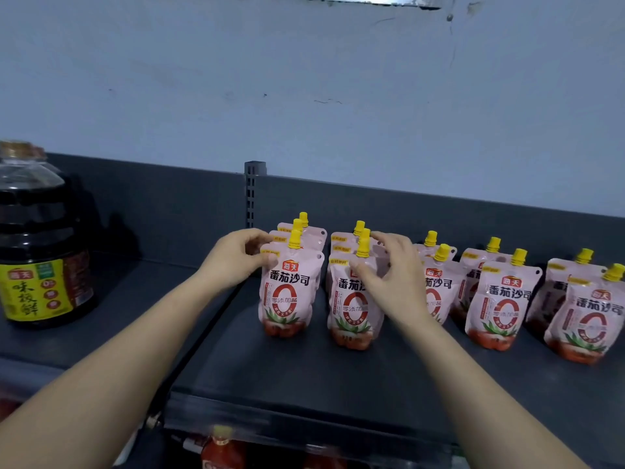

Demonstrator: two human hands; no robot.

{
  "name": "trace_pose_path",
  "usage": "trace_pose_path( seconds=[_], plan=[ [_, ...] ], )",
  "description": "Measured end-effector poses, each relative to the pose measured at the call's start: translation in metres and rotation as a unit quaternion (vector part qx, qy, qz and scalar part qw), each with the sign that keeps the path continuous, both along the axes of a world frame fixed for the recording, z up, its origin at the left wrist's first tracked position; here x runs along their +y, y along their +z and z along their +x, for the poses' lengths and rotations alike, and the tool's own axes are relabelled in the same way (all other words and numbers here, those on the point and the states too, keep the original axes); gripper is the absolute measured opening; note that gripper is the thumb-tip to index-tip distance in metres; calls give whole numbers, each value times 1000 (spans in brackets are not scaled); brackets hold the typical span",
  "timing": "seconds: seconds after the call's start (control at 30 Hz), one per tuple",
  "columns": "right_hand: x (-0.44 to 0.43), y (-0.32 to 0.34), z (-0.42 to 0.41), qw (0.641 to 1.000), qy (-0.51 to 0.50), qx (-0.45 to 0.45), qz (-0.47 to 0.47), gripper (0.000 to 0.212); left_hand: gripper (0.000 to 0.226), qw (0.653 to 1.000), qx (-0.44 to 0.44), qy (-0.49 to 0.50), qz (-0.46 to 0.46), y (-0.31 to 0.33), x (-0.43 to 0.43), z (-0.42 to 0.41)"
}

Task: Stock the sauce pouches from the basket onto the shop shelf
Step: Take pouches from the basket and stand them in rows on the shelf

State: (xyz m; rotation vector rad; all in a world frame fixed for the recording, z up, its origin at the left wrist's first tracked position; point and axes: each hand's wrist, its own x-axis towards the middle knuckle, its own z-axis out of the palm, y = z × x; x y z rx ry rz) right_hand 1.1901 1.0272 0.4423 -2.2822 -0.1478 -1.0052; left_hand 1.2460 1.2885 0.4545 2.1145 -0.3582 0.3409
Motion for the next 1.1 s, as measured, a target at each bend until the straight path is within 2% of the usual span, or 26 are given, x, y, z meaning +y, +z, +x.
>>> trace_pose_path(
  seconds=[0.1,0.23,0.4,0.53,0.8,0.87,0.97,1.1],
  plan=[
    [11,5,-4,998,-27,-23,-54,59,35,995,-59,43,63,5,-1,-15],
    [38,13,-12,993,1,-40,-110,58,46,975,-86,106,174,8,11,-35],
    [80,12,-20,983,90,-34,-157,59,51,919,-104,190,329,6,39,-69],
    [119,5,-28,971,156,-7,-183,63,53,872,-102,247,409,1,66,-106],
    [207,-16,-62,914,288,54,-280,70,40,795,-37,350,494,-24,142,-197],
    [230,-22,-73,900,316,57,-296,70,45,781,-9,374,501,-34,160,-220],
    [266,-34,-90,878,359,54,-312,69,53,753,55,407,514,-48,186,-256],
    [318,-51,-118,852,407,56,-325,58,47,721,118,445,518,-71,226,-309]
  ],
)
